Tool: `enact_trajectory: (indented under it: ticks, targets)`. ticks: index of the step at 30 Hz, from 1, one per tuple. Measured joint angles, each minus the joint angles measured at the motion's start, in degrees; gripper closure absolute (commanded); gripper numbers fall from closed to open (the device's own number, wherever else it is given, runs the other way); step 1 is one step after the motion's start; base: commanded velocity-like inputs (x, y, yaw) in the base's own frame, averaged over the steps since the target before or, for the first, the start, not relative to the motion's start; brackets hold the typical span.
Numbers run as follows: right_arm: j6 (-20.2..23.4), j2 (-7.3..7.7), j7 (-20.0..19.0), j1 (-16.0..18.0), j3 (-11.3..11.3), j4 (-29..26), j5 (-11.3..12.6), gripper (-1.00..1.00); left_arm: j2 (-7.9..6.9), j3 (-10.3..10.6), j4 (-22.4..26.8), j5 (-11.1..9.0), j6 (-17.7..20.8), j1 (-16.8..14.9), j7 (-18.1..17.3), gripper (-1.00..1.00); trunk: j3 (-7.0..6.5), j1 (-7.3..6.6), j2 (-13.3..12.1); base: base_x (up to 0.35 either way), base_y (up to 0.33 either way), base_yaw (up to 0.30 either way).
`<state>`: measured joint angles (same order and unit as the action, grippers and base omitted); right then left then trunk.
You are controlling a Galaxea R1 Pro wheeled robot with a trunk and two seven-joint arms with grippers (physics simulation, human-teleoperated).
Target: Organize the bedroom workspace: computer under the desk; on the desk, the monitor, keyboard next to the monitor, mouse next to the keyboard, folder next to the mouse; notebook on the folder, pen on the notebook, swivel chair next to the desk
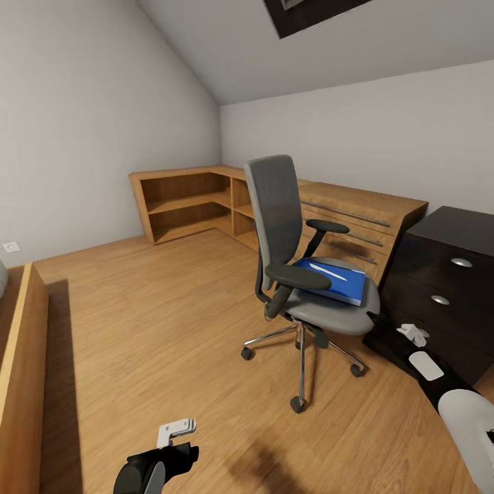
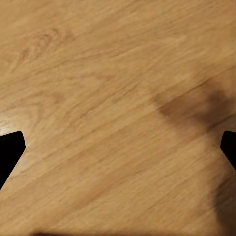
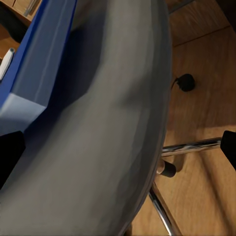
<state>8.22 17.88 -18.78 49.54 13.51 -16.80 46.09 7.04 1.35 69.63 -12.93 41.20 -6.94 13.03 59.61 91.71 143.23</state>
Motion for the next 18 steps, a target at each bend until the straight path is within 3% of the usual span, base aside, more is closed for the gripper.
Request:
enact_trajectory:
  ticks: [10,18]
  targets:
    - [0.0,-0.74,0.0,0.0,0.0,0.0,0.0,-1.0,0.0,0.0,0.0,0.0,0.0,0.0,0.0,-1.0,0.0,0.0,0.0,0.0,0.0,0.009]
    - [-0.1,-0.96,0.1,0.0,0.0,0.0,-0.2,-1.0,0.0,0.0,0.0,0.0,0.0,0.0,-0.1,-1.0,0.02,0.0,0.0,0.0,0.0,0.138]
